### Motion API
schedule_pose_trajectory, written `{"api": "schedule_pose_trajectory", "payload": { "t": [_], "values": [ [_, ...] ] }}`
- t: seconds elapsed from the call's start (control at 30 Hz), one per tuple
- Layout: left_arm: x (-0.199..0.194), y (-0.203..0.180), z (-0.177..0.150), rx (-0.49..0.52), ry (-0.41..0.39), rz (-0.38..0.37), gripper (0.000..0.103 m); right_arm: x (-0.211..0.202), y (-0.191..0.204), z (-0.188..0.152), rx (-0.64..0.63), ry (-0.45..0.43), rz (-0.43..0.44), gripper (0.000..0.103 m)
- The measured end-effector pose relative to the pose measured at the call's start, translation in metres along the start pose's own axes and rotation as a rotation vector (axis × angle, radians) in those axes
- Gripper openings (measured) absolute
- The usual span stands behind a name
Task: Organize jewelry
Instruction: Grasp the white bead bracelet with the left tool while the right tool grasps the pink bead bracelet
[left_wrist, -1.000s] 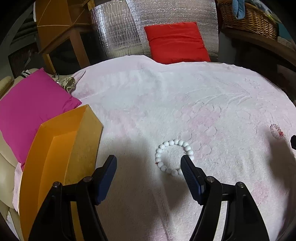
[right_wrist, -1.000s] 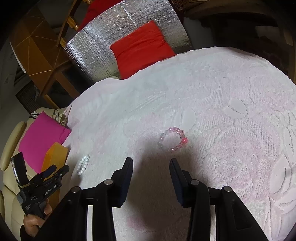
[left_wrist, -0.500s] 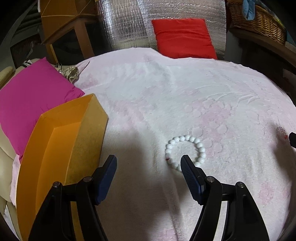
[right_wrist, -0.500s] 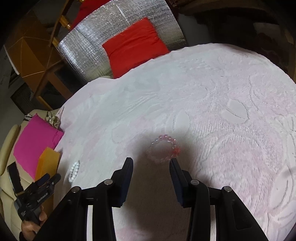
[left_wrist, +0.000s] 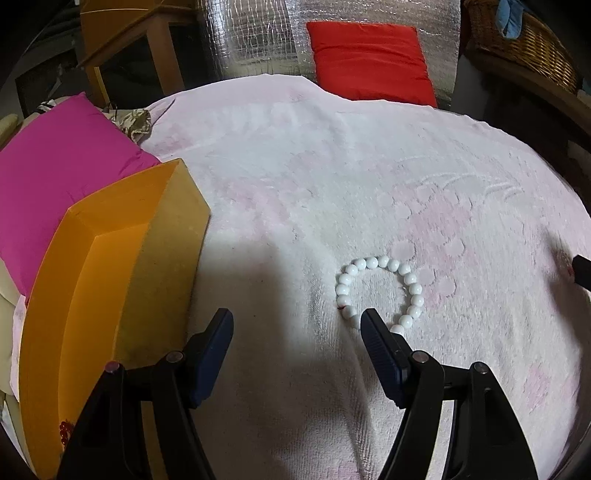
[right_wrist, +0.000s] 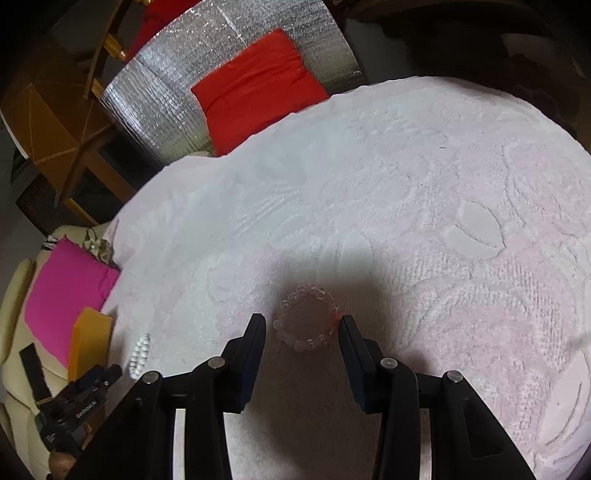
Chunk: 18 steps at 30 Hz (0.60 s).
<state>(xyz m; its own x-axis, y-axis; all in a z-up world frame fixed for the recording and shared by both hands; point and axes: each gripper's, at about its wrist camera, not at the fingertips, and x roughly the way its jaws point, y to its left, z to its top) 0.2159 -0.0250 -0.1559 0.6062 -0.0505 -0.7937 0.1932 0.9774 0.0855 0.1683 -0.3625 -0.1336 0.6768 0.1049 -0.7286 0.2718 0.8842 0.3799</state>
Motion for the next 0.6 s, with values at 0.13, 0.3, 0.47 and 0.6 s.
{"api": "schedule_pose_trajectory", "payload": {
  "t": [0.13, 0.3, 0.47, 0.6],
  "values": [
    [0.005, 0.000, 0.001, -0.010, 0.015, -0.015, 0.072, 0.008, 0.003, 0.000, -0.011, 0.013, -0.028, 0.046],
    [0.011, -0.007, 0.005, -0.012, 0.018, -0.049, 0.072, 0.010, 0.015, -0.005, -0.102, 0.001, -0.073, 0.041],
    [0.017, -0.018, 0.007, 0.000, 0.029, -0.115, 0.072, 0.008, 0.026, -0.009, -0.171, -0.005, -0.060, 0.011],
    [0.017, -0.024, 0.006, 0.006, 0.031, -0.181, 0.072, 0.002, 0.029, -0.012, -0.181, -0.016, -0.023, 0.009]
  ]
}}
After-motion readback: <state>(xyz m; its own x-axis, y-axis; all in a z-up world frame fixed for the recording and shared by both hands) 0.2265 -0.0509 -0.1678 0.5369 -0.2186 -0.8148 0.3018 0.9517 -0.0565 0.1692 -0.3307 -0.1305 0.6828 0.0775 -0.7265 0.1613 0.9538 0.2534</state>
